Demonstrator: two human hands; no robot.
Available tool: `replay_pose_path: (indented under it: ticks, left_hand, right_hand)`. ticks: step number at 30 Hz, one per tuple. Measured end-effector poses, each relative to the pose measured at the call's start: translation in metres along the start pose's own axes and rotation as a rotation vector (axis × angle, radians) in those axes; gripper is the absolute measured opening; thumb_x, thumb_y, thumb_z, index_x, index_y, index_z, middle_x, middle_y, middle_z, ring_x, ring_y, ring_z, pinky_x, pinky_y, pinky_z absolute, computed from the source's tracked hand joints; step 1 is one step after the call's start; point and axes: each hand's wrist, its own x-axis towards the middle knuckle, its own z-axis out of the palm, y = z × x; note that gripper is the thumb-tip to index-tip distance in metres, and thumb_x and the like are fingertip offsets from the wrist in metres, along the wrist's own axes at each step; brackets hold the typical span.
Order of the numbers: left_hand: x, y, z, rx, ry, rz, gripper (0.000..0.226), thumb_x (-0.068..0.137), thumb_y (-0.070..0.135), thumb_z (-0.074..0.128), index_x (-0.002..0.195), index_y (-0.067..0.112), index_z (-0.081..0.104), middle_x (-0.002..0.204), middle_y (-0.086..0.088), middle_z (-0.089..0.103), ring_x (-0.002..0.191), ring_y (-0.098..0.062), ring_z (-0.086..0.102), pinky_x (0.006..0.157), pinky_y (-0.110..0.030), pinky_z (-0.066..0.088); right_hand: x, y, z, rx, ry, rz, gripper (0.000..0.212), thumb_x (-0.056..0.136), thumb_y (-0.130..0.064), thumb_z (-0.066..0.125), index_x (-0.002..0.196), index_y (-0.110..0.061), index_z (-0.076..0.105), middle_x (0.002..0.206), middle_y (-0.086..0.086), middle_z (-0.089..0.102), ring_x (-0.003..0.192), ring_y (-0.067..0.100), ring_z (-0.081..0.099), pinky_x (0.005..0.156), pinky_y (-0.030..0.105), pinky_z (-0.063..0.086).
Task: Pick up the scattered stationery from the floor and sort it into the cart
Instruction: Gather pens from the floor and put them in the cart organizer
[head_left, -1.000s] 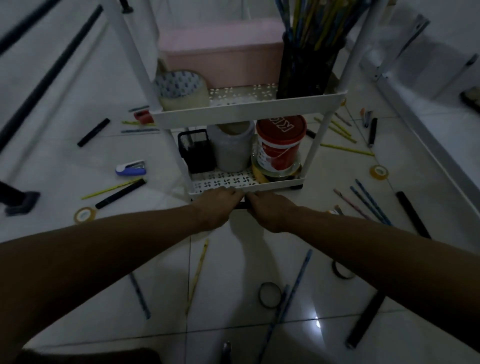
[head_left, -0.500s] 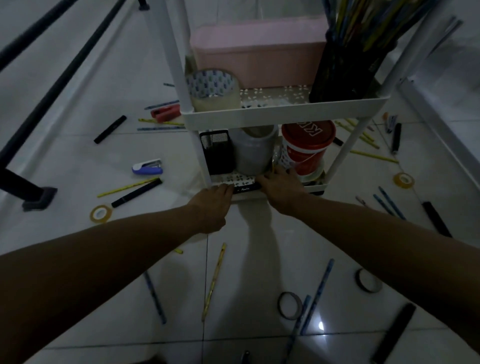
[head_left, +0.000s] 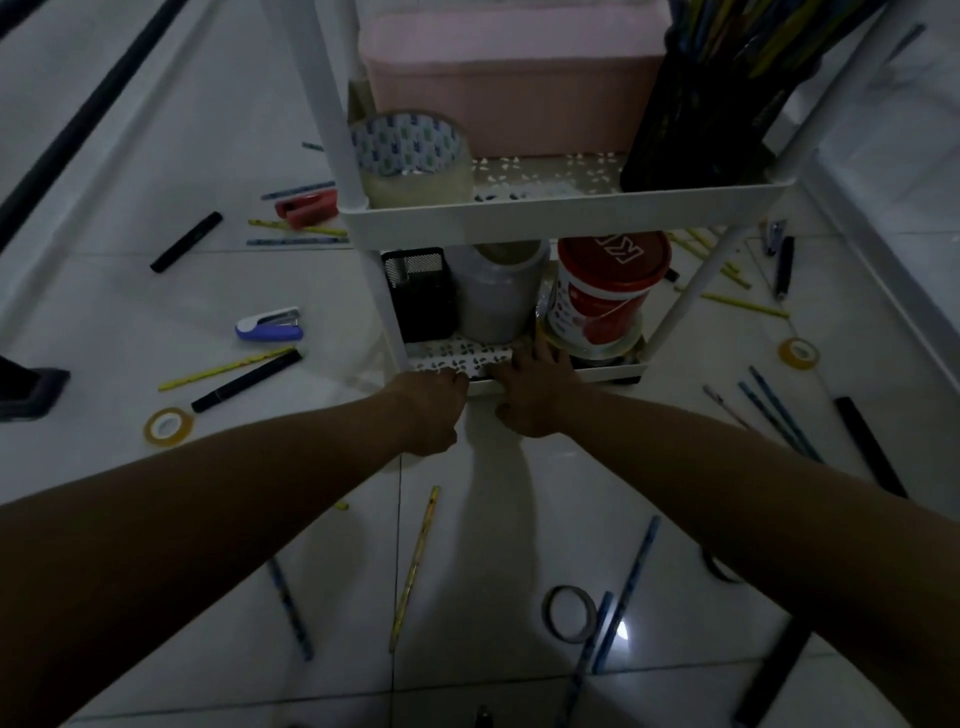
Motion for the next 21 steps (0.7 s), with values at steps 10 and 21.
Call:
replay_pose_path:
  ticks: [10,21]
  left_hand:
    - [0.001,0.022,-0.017,0.132,-0.003,-0.067,0.074,0.090,0.037,0.055,0.146,0.006,0.018,0.150,-0.017,0.024,0.133,-0.033,0.032,0.102,-0.042,0.036]
    - [0.015,0.090,-0.045,0.292,0.139,0.139,0.081,0.090,0.042,0.053,0.148,0.005,0.010,0.151,-0.022,0.017,0.136,-0.038,0.027,0.107,-0.047,0.030]
  right_hand:
    - [-0.036,0.008,0.011,-0.147,0.209,-0.020,0.085,0.090,-0.045,0.054,0.153,-0.014,0.007,0.159,0.018,0.009,0.145,0.037,0.008,0.116,0.050,0.014]
    - [-0.120,0.056,0.038,-0.157,-0.076,0.000,0.066,0.094,-0.037,0.052,0.147,-0.011,0.025,0.150,0.020,0.025,0.133,0.036,0.032,0.102,0.045,0.035]
